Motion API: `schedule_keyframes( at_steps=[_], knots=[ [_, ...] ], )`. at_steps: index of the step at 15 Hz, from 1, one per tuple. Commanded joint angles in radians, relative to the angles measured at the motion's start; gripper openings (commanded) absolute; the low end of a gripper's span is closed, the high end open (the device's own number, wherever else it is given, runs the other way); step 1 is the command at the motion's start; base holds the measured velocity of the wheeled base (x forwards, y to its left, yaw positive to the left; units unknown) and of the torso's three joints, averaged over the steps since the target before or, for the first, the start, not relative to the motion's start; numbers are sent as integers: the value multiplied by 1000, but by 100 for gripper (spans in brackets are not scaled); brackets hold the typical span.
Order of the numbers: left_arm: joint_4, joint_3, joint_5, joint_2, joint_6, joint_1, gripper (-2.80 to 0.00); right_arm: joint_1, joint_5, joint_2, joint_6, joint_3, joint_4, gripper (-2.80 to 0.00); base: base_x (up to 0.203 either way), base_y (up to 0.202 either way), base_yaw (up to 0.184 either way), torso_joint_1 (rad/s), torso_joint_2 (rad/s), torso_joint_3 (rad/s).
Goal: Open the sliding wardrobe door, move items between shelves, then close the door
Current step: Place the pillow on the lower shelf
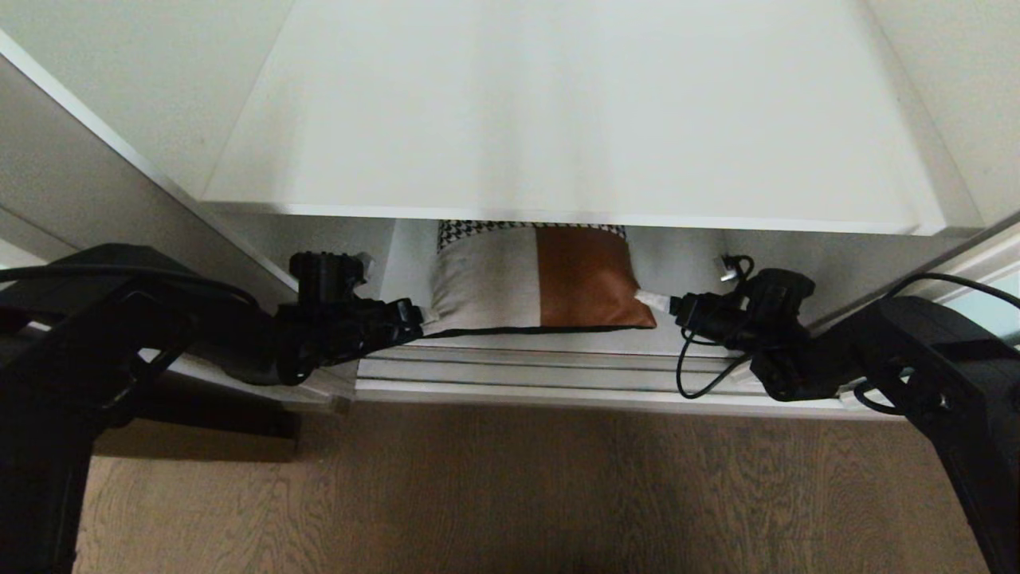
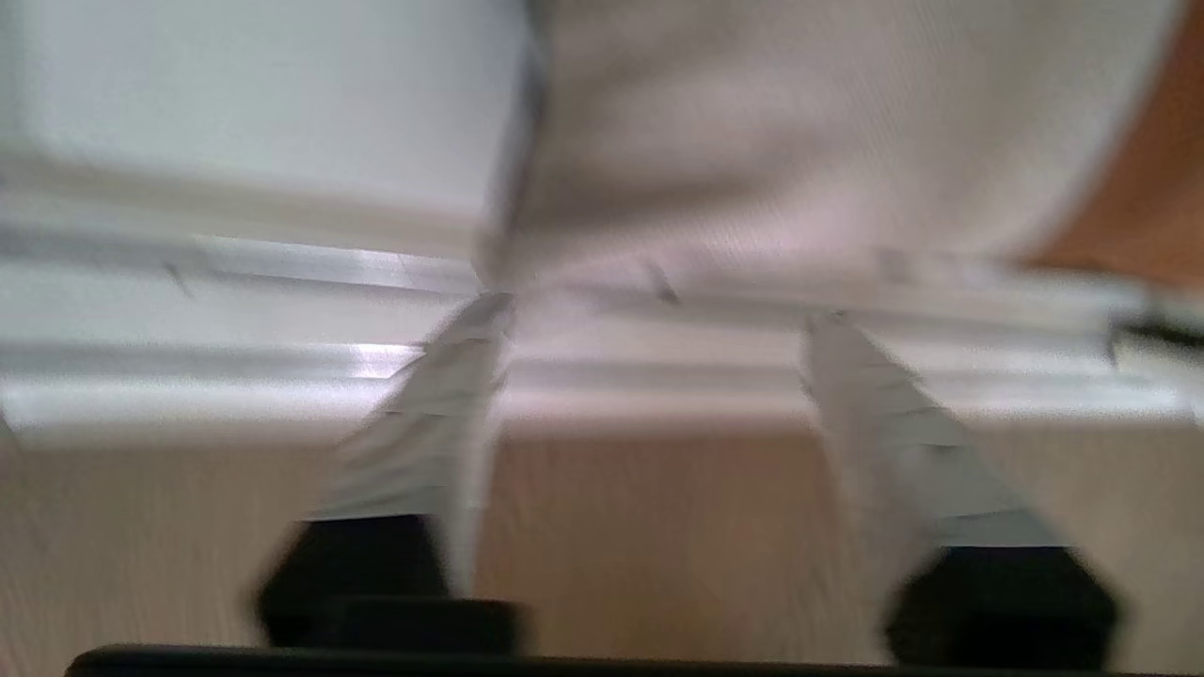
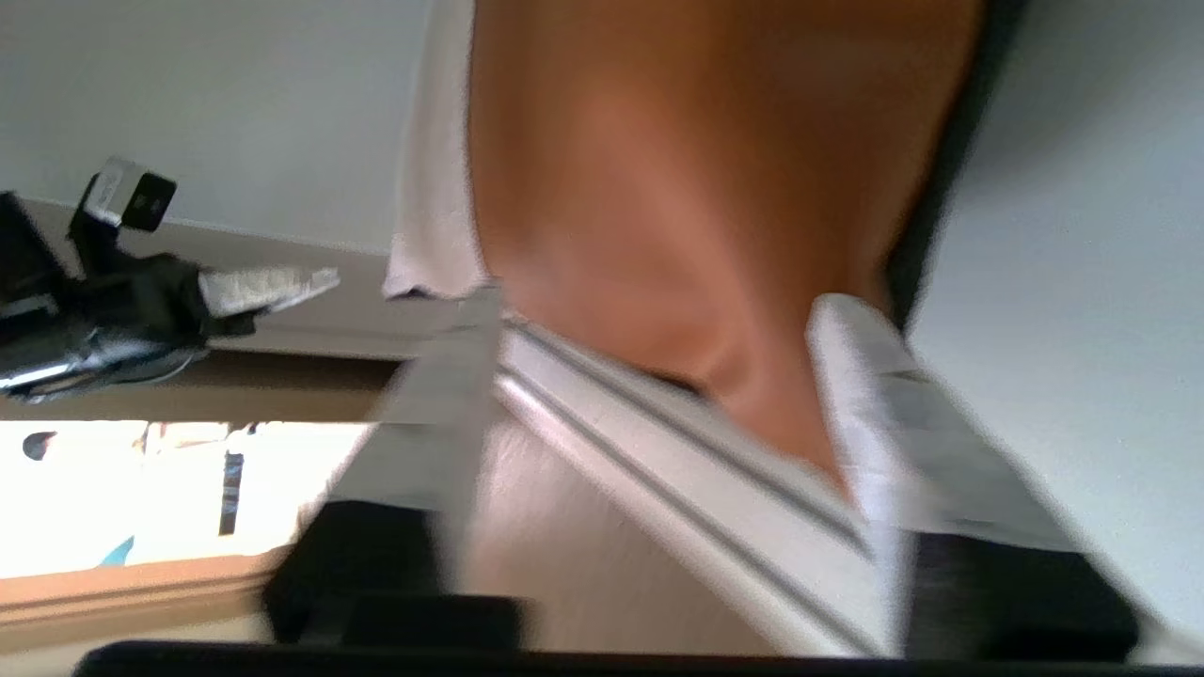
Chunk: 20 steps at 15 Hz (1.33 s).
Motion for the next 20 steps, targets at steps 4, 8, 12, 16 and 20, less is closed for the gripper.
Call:
schedule_keyframes(
  at_steps=[4, 8, 12, 16, 20],
  knots=[
    [13, 108, 23, -121, -10, -35, -280, 11, 5, -107, -29, 71, 144, -280, 0, 0, 0, 0, 0, 0],
    [-61, 98, 121, -83, -8, -52, -280, 16, 5, -69, -28, 85, 122, -280, 0, 0, 0, 0, 0, 0],
    [-90, 115, 153, -92, -6, -69, -280, 16, 2, -104, -26, 124, 117, -280, 0, 0, 0, 0, 0, 0],
    [-90, 146, 155, -101, -7, -71, -280, 18, 2, -124, -28, 160, 109, -280, -23, 0, 0, 1, 1, -1],
    [-92, 133, 154, -88, -5, -71, -280, 23, 2, -113, -28, 162, 87, -280, -190, 0, 2, 2, 4, 1]
  ],
)
